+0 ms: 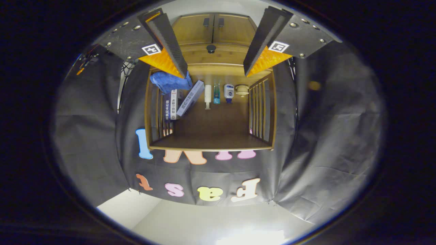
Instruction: Pull open the drawer, take out the items inside it, and place them on the countertop above the cabinet.
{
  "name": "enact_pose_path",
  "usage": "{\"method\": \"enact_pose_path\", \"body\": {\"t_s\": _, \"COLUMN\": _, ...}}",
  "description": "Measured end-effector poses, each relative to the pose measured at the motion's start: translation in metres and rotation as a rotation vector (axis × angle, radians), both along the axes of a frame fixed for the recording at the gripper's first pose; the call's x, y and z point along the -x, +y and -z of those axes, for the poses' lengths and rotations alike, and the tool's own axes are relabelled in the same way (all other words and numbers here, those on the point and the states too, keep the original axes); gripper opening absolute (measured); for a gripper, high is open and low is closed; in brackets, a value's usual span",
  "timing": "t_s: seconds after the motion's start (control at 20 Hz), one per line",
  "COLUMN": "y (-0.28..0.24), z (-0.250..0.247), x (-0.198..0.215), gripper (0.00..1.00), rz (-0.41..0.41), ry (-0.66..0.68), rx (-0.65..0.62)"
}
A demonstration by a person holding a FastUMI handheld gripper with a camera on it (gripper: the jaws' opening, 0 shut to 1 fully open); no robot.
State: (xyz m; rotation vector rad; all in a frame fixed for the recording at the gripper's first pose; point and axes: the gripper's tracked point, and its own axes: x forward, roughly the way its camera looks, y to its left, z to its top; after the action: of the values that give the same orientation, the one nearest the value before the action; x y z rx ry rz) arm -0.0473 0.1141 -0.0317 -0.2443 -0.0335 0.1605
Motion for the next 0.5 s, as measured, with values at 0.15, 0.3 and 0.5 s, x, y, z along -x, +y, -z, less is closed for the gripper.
{"method": "enact_pose_path", "body": {"t_s": 0.15, "y": -0.011, "z": 0.013, "x": -0.018, "gripper": 0.99, "rz": 0.016, "ry": -0.013, "rx": -0.022}}
{"method": "enact_pose_path", "body": {"t_s": 0.3, "y": -0.018, "z": 0.043, "x": -0.041, "gripper": 0.99, "rz": 0.017, "ry": 0.021, "rx": -0.008}}
{"method": "enact_pose_path", "body": {"t_s": 0.5, "y": -0.023, "z": 0.086, "x": -0.081, "gripper": 0.99, "rz": 0.005, "ry": 0.065, "rx": 0.009}}
